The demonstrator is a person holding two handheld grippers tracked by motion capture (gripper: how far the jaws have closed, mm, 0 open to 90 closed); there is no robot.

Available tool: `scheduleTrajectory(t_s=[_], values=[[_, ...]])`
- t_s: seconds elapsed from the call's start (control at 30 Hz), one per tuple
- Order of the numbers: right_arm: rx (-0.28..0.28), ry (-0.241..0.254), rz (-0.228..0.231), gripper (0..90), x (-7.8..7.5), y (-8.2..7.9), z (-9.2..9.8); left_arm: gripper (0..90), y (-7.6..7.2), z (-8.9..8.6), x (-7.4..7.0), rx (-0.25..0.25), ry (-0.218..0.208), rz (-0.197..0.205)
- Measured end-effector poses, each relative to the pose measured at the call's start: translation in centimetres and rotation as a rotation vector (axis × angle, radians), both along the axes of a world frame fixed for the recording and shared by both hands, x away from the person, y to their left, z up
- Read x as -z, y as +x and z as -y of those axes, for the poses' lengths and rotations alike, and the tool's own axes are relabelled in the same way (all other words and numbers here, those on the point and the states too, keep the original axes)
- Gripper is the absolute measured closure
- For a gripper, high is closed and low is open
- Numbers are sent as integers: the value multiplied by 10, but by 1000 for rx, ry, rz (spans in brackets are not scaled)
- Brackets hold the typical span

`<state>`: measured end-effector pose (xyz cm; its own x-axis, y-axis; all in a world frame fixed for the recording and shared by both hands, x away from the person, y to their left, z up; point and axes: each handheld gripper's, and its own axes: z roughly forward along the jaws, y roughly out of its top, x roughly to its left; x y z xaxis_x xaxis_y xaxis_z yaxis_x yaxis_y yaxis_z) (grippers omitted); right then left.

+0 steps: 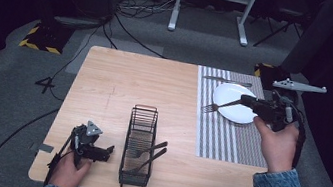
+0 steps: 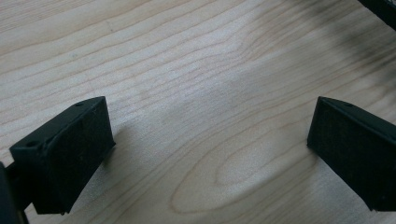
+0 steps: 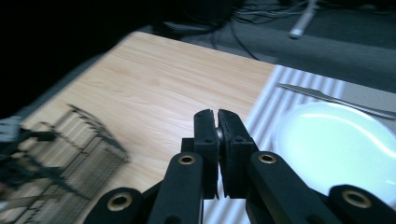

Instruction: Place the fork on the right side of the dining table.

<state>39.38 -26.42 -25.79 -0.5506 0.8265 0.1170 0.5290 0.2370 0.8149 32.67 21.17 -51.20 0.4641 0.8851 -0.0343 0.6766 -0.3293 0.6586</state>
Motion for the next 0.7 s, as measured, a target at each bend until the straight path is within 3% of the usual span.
scheduleTrajectory(t_s=[0.3, 0.7], values=[[86, -38, -46, 864, 25, 17, 21, 3, 0, 0, 0, 0, 1, 0], [110, -23, -102, 864, 49, 25, 35, 3, 0, 0, 0, -1, 0, 1]])
